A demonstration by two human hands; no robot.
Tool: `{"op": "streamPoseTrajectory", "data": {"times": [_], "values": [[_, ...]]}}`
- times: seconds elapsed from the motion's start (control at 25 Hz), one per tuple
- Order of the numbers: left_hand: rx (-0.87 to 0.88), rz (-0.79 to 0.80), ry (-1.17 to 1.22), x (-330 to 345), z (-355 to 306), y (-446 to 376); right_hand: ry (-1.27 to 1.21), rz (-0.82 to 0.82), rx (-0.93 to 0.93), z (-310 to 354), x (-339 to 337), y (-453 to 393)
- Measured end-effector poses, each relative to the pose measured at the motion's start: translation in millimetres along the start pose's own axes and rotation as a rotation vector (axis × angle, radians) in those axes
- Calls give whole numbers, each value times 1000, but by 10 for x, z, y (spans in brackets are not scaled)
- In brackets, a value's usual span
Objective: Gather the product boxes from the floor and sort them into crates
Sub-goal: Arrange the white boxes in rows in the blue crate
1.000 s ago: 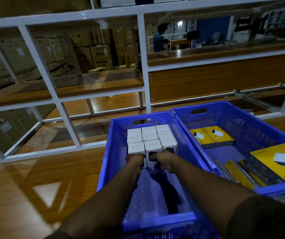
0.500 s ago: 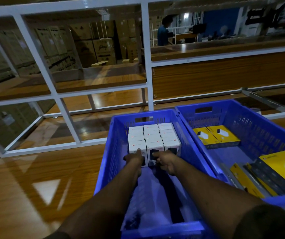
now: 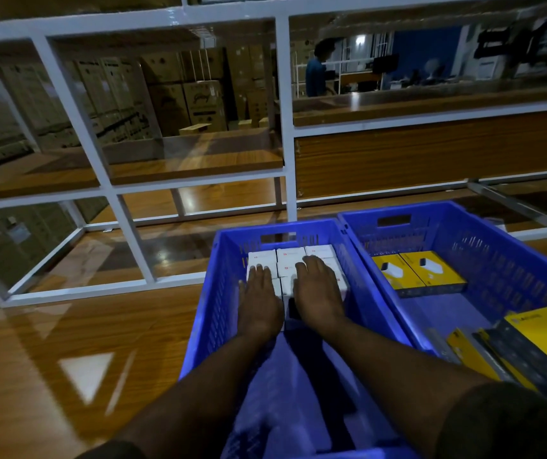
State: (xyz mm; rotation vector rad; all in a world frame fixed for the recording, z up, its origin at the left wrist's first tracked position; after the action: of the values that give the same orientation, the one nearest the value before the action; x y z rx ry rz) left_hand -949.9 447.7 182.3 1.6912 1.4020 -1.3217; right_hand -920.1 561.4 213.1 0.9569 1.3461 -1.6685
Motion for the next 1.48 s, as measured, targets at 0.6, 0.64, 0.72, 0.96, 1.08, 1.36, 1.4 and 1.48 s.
{"op": "streamPoseTrajectory", "data": {"times": [0.6,0.64,0.72,0.96,1.08,1.36,1.4,1.48], "values": [[175,56,-194,242,19,-465,116,372,49,-290,645,-297],[171,58,-192,243,24,-471,125,362,51,-290,639,-306],[174,73,-197,251,14,-473,145,355,46,-289,630,-323],[155,130,-191,242,-16,-505,120,444,53,-304,608,-334],[141,165,-191,237,-23,-502,112,450,31,-287,552,-306],[141,177,-206,102,-77,-451,66,415,61,-277,350,-143],[136,170,-203,65,-88,-443,62,414,62,-278,319,-118],[134,149,-187,-10,-134,-419,48,417,67,-283,239,-85]]}}
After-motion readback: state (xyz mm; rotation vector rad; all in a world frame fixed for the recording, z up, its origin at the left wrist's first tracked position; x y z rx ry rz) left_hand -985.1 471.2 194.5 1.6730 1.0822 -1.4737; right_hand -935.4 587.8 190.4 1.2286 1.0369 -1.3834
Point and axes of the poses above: each hand's wrist, its own y-axis away from the middle knuckle, its own x-axis out of the palm, z = x × y, the point moved 7 cm from there along -y, towards the middle knuckle, and after that the axes turned 4 degrees about y, right-handed, at the moved point
